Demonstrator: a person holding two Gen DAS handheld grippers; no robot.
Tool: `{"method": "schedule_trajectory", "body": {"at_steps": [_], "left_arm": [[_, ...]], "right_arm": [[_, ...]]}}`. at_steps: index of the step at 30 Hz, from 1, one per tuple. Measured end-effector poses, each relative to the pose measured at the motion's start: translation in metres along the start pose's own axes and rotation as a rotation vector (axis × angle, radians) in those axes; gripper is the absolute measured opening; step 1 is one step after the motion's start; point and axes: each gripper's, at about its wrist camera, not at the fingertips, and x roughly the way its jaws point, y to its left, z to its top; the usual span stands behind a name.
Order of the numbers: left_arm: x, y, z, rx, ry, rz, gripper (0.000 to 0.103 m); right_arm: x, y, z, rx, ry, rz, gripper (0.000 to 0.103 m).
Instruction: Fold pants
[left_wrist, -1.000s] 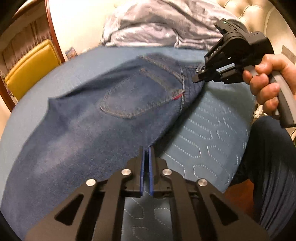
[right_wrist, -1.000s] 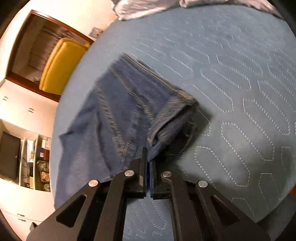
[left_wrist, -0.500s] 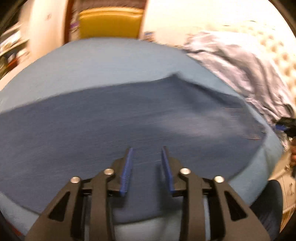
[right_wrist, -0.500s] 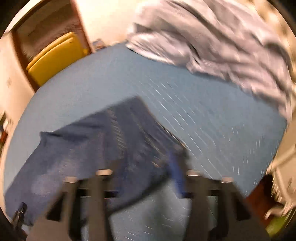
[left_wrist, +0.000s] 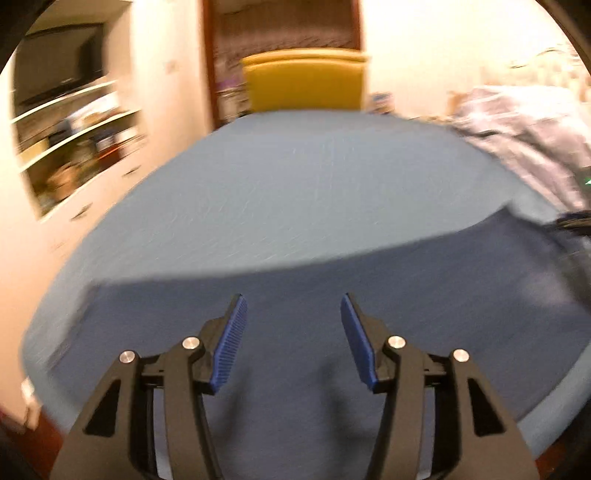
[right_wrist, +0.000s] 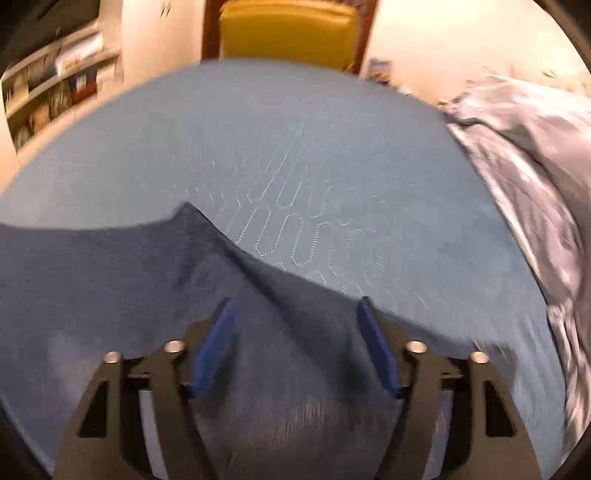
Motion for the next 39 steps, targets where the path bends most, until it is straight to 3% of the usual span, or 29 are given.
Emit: {"method": "schedule_trajectory", "body": {"at_steps": [1, 2, 3, 6, 8, 11, 13, 14, 16, 17, 18, 20, 23, 26, 27, 28, 29, 30, 32, 34, 37, 39], "left_arm": [[0.006, -0.015, 0.009, -0.003, 0.019, -0.049, 0.053], [0.020, -0.040, 0.022, -0.004, 0.049, -0.145, 0.052], [0.029, -0.064, 0.032, 0.011, 0.044, -0.192, 0.046], [0.058, -0.136, 0.056, 0.098, 0.056, -0.316, 0.025], [0.088, -0.177, 0.069, 0.146, 0.087, -0.367, 0.019], [0.130, -0.214, 0.073, 0.158, 0.176, -0.402, 0.017], [0.156, -0.217, 0.063, 0.191, 0.222, -0.301, 0.017], [0.161, -0.199, 0.066, 0.131, 0.221, -0.321, 0.016], [0.164, -0.166, 0.069, 0.108, 0.214, -0.188, 0.020], [0.165, -0.149, 0.070, 0.075, 0.210, -0.156, 0.025], [0.164, -0.134, 0.069, 0.037, 0.208, -0.143, 0.024], [0.151, -0.105, 0.071, -0.011, 0.188, -0.142, 0.024], [0.115, -0.089, 0.065, 0.029, 0.128, -0.184, 0.025], [0.104, -0.081, 0.044, 0.082, 0.189, -0.220, 0.025], [0.105, -0.076, 0.036, 0.113, 0.222, -0.189, 0.026], [0.108, -0.063, 0.028, 0.121, 0.229, -0.173, 0.018], [0.105, -0.048, 0.028, 0.081, 0.218, -0.177, 0.015], [0.105, -0.039, 0.031, 0.040, 0.220, -0.146, 0.015], [0.095, -0.001, 0.036, -0.054, 0.182, -0.027, 0.023], [0.090, 0.039, 0.036, -0.123, 0.175, -0.011, 0.025], [0.082, 0.075, 0.028, -0.085, 0.191, 0.024, 0.025], [0.081, 0.117, 0.016, -0.119, 0.230, 0.093, 0.025]], "right_arm": [[0.015, -0.002, 0.003, -0.016, 0.027, -0.023, 0.046], [0.028, -0.007, 0.004, -0.007, 0.049, -0.040, 0.044], [0.040, -0.020, 0.003, 0.045, 0.061, -0.011, 0.042], [0.049, -0.047, -0.004, 0.160, 0.030, 0.072, 0.042], [0.052, -0.050, -0.004, 0.176, 0.023, 0.094, 0.042], [0.053, -0.055, -0.006, 0.184, 0.018, 0.106, 0.043], [0.056, -0.056, -0.007, 0.187, 0.011, 0.109, 0.043], [0.055, -0.058, -0.007, 0.194, 0.006, 0.118, 0.043], [0.051, -0.065, -0.010, 0.222, -0.002, 0.136, 0.044], [0.048, -0.070, -0.008, 0.242, -0.009, 0.118, 0.047], [0.039, -0.079, -0.008, 0.267, -0.035, 0.093, 0.051], [0.019, -0.092, -0.010, 0.296, -0.082, 0.073, 0.051], [0.004, -0.102, -0.022, 0.235, -0.063, 0.012, 0.052], [0.011, -0.121, -0.039, 0.191, 0.003, -0.096, 0.050], [0.014, -0.130, -0.044, 0.199, -0.002, -0.050, 0.050], [0.014, -0.132, -0.043, 0.197, -0.005, -0.038, 0.050], [0.013, -0.131, -0.041, 0.197, 0.000, -0.043, 0.050], [0.007, -0.129, -0.038, 0.207, -0.008, -0.059, 0.052], [-0.014, -0.123, -0.033, 0.240, -0.067, -0.081, 0.065], [-0.034, -0.101, -0.026, 0.223, -0.101, -0.052, 0.071], [-0.058, -0.054, -0.025, 0.166, -0.134, 0.008, 0.076], [-0.073, -0.020, -0.029, 0.160, -0.149, 0.072, 0.078]]}}
